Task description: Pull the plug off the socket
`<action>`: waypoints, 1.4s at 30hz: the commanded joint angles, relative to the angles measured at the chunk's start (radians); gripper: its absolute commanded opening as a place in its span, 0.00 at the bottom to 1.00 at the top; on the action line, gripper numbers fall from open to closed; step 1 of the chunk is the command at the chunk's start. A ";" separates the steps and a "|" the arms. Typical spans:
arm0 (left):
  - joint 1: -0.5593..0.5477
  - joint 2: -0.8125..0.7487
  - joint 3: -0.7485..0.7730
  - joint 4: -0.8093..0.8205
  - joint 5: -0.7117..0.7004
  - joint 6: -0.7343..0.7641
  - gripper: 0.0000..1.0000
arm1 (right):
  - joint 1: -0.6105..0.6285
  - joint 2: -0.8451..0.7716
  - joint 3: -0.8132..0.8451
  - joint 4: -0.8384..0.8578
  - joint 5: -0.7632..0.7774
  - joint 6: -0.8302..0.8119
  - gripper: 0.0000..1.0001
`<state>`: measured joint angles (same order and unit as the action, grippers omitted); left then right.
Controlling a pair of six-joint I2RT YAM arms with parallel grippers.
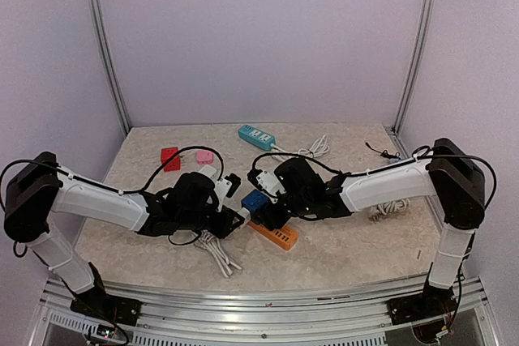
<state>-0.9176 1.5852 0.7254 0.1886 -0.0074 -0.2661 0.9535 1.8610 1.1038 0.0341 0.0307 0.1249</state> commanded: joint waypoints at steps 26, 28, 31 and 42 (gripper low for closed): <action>0.008 -0.248 -0.094 -0.147 0.160 0.080 0.00 | -0.072 -0.004 -0.050 -0.146 0.256 0.014 0.62; 0.020 -0.268 -0.091 -0.146 0.181 0.082 0.00 | -0.073 -0.035 -0.053 -0.143 0.238 0.011 0.68; 0.037 -0.296 -0.087 -0.154 0.210 0.087 0.00 | -0.072 -0.086 -0.051 -0.137 0.199 -0.001 0.74; 0.116 -0.408 -0.066 -0.186 0.247 0.068 0.00 | -0.071 -0.220 -0.019 -0.153 0.120 -0.023 0.99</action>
<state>-0.8501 1.2453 0.6327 0.0101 0.2081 -0.1898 0.8867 1.6890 1.0630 -0.0830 0.1825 0.1123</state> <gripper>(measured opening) 0.285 0.990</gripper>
